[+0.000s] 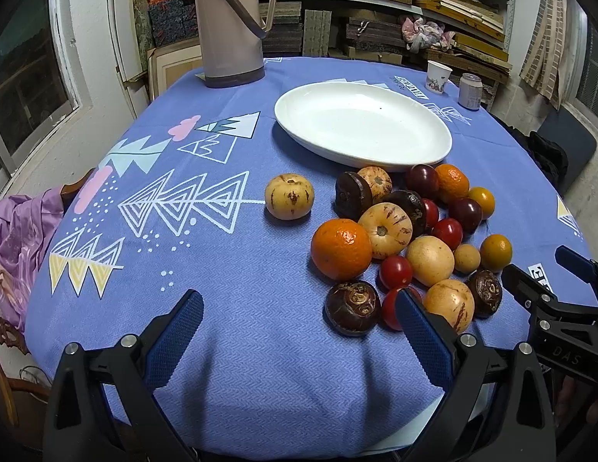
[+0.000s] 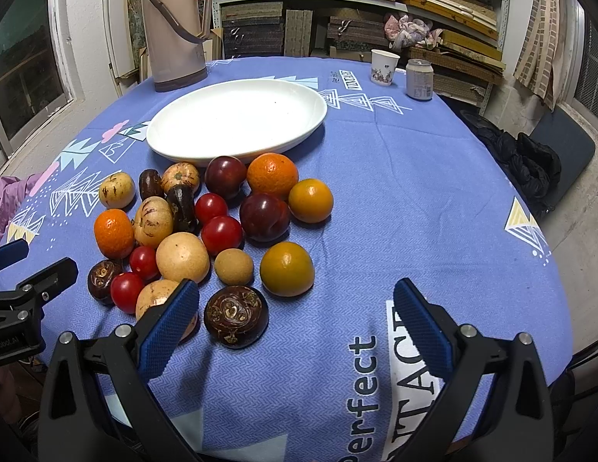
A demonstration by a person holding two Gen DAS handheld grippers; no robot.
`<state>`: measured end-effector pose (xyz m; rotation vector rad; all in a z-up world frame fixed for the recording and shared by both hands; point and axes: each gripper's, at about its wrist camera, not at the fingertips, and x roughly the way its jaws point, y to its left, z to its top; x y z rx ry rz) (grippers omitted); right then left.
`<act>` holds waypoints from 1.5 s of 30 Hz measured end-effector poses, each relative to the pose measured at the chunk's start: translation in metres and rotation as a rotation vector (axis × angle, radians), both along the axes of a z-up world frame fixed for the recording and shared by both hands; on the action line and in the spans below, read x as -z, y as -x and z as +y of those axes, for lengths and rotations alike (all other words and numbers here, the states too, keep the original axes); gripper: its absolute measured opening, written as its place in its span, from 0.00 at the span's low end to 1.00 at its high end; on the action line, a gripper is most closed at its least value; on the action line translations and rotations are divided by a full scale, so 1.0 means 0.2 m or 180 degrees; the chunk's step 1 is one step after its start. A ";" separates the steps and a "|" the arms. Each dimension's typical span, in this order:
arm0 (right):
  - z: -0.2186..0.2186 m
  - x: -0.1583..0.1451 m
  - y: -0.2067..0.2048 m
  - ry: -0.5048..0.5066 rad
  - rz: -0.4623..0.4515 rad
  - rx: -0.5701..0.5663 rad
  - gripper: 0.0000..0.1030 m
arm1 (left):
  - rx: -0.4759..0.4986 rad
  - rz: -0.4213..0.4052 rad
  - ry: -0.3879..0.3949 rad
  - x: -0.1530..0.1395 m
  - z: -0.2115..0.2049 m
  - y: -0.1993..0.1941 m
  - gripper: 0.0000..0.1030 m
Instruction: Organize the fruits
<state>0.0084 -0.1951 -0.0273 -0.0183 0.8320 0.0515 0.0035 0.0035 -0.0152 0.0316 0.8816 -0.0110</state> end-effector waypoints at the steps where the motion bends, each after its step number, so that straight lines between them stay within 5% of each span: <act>1: 0.00 0.00 0.00 0.0001 -0.0001 0.0000 0.96 | 0.0001 -0.0002 0.0000 0.00 0.00 0.00 0.97; 16: -0.04 0.02 -0.01 0.0075 -0.0002 -0.0009 0.96 | 0.0131 0.0023 0.0142 0.01 0.01 0.00 0.97; 29: -0.07 0.08 0.04 -0.0032 0.0169 -0.0774 0.96 | 0.0197 0.0392 0.0415 0.12 0.06 -0.03 0.97; 31: -0.06 0.10 0.04 -0.0044 0.0203 -0.0826 0.91 | 0.0215 0.0389 0.0411 0.12 0.06 -0.03 0.97; 33: -0.03 0.12 0.04 -0.0079 0.0285 -0.0918 0.62 | 0.0270 0.0441 0.0405 0.14 0.04 -0.04 0.97; 34: -0.02 0.13 0.03 -0.0089 0.0315 -0.0937 0.57 | 0.0305 0.0464 0.0421 0.14 0.04 -0.04 0.97; 41: 0.06 0.17 -0.02 -0.0101 0.0400 -0.1052 0.55 | 0.0311 0.0503 0.0629 0.16 0.08 -0.05 0.97; 45: 0.08 0.17 -0.05 -0.0054 0.0377 -0.1059 0.42 | 0.0246 0.0499 0.0748 0.17 0.12 -0.03 0.97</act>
